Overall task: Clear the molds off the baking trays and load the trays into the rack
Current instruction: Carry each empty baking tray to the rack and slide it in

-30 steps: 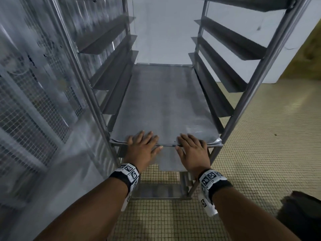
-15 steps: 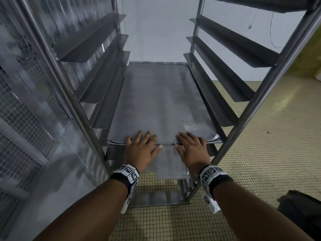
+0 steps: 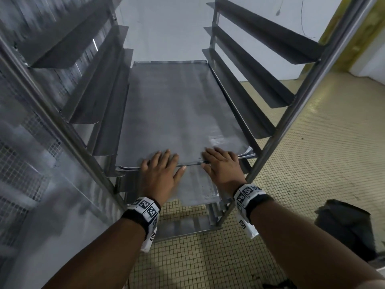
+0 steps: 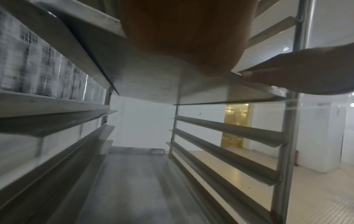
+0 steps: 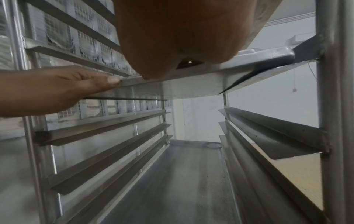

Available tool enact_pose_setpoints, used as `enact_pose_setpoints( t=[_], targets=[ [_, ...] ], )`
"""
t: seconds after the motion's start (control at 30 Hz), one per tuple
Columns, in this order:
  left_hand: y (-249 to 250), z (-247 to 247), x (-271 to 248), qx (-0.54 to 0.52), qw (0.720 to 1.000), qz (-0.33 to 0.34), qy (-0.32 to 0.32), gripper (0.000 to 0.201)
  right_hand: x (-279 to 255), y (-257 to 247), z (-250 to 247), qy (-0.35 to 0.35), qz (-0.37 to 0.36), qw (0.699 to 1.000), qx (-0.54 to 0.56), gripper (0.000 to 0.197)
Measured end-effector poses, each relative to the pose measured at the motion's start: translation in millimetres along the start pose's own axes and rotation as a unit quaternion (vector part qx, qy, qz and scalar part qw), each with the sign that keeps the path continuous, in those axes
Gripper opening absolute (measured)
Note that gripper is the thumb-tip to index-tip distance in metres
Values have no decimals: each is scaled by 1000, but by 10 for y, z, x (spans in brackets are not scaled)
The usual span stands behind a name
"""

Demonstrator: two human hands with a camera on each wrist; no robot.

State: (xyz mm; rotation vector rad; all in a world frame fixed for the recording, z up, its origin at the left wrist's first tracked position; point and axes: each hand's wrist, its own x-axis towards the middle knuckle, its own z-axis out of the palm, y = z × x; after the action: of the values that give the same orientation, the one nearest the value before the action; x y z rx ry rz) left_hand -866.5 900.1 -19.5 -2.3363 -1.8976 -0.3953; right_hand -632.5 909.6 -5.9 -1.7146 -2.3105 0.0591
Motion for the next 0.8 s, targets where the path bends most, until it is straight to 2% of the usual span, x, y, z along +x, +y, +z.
enact_pose_setpoints(
  t=[0.13,0.23,0.33,0.4,0.47,0.63,0.7,0.8],
  targets=[
    [166,56,-105,-23,999,-16,23,60,-254,-123,57,14,45,999,24,56],
    [404,172,-263,-58,998,7,33,64,-674,-142,112,-18,65,997,39,58],
    [749,310,-435,-127,991,16,28,65,-1250,14,81,-29,97,994,51,45],
    [1035,394,-555,-171,983,51,32,51,-1709,188,24,-27,150,986,61,37],
    [1360,470,-711,-222,967,125,13,39,-2198,343,-52,-26,217,974,68,32],
    [2345,431,-1191,-317,904,253,-135,45,-3375,553,-426,4,361,930,63,29],
    [2799,393,-1400,-329,879,303,-168,47,-3843,629,-569,15,421,905,62,26],
    [3495,311,-1774,-335,850,358,-195,38,-4566,773,-676,53,486,871,47,27]
  ],
)
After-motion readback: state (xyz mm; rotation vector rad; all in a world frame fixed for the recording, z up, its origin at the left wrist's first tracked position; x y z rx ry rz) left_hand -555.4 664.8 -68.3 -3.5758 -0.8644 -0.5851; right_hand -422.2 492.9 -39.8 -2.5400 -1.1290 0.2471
